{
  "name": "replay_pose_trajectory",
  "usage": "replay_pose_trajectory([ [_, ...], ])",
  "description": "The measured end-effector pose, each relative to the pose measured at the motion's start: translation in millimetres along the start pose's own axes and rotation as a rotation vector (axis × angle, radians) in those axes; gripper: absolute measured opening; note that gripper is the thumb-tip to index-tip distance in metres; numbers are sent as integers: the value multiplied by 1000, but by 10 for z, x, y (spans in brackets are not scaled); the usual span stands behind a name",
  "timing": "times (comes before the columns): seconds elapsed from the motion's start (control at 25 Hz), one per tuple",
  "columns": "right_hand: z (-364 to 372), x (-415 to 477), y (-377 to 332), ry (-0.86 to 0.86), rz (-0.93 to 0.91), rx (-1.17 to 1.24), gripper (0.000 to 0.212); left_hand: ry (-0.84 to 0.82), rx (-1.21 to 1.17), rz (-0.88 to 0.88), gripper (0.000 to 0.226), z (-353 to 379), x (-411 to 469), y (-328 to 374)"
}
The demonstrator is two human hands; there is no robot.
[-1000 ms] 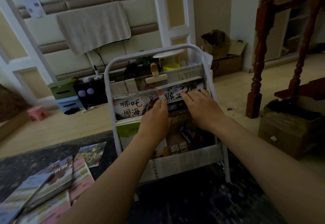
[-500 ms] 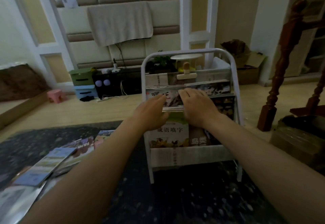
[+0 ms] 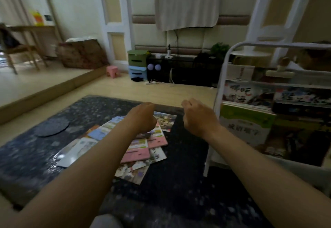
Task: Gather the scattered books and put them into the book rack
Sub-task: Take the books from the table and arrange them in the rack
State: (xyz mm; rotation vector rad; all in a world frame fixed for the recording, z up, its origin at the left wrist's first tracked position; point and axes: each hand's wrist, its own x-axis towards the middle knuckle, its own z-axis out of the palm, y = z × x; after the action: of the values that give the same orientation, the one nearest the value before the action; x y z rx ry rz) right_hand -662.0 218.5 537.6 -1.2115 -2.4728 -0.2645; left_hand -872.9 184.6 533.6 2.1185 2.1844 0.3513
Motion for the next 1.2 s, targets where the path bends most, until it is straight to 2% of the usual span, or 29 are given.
replay_pose_trajectory([
  [0.2,747,118,-496,-279,94,136,47,-109,-157,-176,55,518,-168,-589],
  [0.36,1460,89,-794,-516,125,178,46,-132,-283,-296,51,1155,-292,-806],
  [0.48,1890,128,-959,-592,130,244,48,-47,-211,-339,59,1495,-304,-889],
  [0.6,2268,10,-1021,-524,178,339,38,0,-137,-414,72,1769,-296,-1012],
  [0.76,2731,-342,-995,-290,128,297,60,-173,-114,-439,95,2017,-224,-1158],
  [0.96,2826,-325,-963,-230,112,279,54,-248,-74,-427,90,1936,-84,-1224],
  [1.2,2816,-319,-928,-235,120,338,51,-216,-18,-401,73,1849,-118,-1172],
])
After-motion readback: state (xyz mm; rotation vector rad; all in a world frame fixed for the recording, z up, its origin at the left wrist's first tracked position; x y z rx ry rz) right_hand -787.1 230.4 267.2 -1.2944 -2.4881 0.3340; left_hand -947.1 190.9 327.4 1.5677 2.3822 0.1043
